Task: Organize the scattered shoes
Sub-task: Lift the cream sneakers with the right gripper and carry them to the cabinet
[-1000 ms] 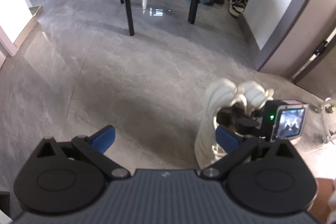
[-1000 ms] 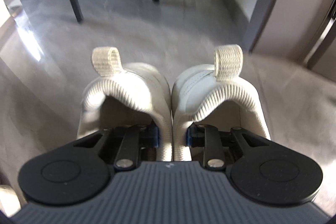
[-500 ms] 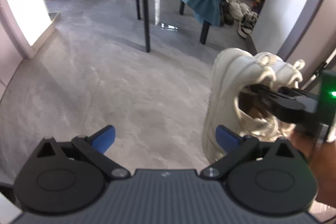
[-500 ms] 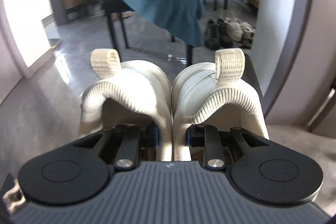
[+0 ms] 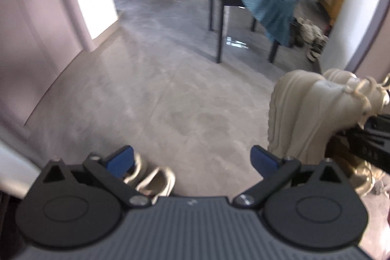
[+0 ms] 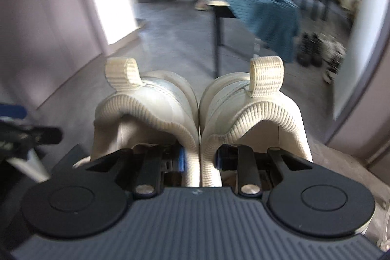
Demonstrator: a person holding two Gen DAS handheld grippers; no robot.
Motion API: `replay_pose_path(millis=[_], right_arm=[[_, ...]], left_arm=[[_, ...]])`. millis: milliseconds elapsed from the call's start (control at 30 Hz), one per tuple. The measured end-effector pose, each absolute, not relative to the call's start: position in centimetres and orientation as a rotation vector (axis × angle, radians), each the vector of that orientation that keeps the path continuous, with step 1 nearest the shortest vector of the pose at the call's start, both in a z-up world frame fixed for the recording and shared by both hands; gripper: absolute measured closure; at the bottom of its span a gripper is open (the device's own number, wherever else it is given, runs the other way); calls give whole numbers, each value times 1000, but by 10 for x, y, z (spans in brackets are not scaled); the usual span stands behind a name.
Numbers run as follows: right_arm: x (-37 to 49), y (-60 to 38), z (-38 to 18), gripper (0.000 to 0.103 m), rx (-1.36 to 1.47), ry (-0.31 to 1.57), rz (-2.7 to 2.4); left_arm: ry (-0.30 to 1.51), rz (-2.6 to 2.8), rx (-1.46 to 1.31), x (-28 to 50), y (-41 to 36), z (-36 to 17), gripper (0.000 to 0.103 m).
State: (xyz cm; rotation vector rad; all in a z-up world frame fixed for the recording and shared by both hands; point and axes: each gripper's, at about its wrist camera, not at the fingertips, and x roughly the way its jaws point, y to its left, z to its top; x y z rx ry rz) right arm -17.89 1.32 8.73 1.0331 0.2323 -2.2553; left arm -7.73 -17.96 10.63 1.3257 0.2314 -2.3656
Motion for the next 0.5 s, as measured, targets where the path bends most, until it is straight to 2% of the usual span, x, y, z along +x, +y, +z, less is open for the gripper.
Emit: replay_pose_path(millis=[500], right_arm=[[-25, -48, 163, 76, 870, 420, -1772]], left_arm=[[529, -1879, 1139, 147, -267, 199, 0]])
